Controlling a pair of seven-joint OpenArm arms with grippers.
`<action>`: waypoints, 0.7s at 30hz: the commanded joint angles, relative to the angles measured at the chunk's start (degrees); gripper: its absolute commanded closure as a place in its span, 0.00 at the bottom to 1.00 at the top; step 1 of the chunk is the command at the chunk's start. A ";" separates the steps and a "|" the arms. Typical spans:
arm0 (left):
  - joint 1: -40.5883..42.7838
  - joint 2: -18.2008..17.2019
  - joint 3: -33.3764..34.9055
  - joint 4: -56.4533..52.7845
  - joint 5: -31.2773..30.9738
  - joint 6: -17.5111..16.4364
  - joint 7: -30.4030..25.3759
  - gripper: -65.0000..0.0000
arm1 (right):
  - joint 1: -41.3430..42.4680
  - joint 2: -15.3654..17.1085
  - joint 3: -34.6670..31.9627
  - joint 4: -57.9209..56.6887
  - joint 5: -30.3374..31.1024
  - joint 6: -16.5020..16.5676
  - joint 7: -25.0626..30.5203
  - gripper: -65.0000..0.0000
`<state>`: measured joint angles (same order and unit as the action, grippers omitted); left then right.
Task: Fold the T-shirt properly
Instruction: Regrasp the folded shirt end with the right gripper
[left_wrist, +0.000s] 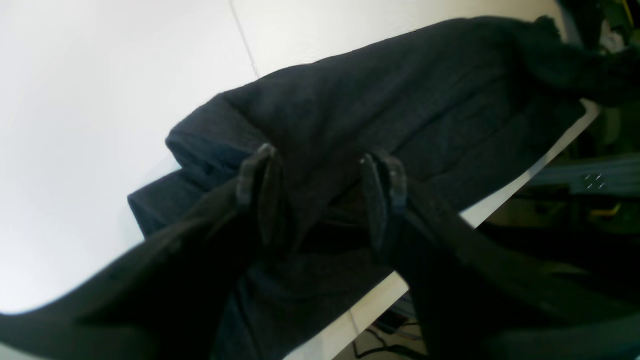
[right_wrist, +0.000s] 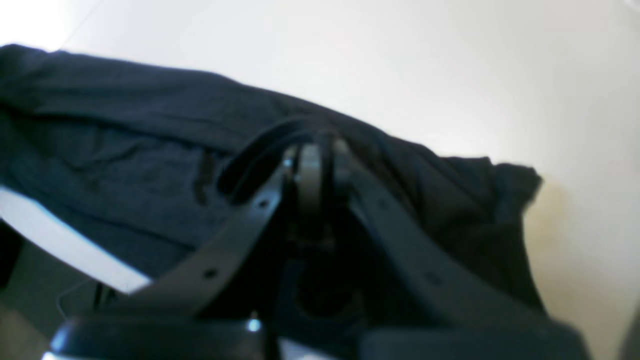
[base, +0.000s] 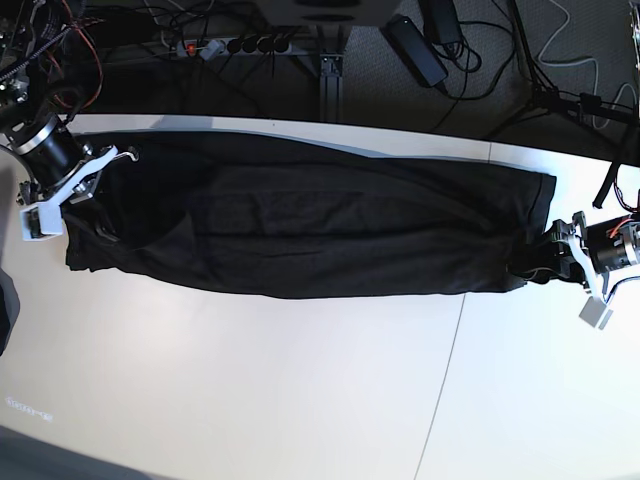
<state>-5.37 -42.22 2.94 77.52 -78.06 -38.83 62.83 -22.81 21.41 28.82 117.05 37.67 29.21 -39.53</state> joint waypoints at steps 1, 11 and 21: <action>-0.81 -1.31 -0.72 1.40 -1.38 -1.17 -0.81 0.53 | -0.26 0.76 0.92 0.92 0.52 2.73 1.29 1.00; 1.11 -1.81 -0.72 2.67 4.42 -1.17 -4.17 0.42 | -0.39 0.63 1.11 0.90 0.31 2.64 2.05 0.34; 1.36 -2.71 -0.72 2.14 20.72 4.39 -9.40 0.37 | -0.35 0.63 1.11 0.92 0.31 2.58 5.44 0.34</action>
<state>-3.18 -43.64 2.94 79.15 -56.34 -35.33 54.17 -23.46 21.26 29.36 117.05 37.30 29.19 -35.59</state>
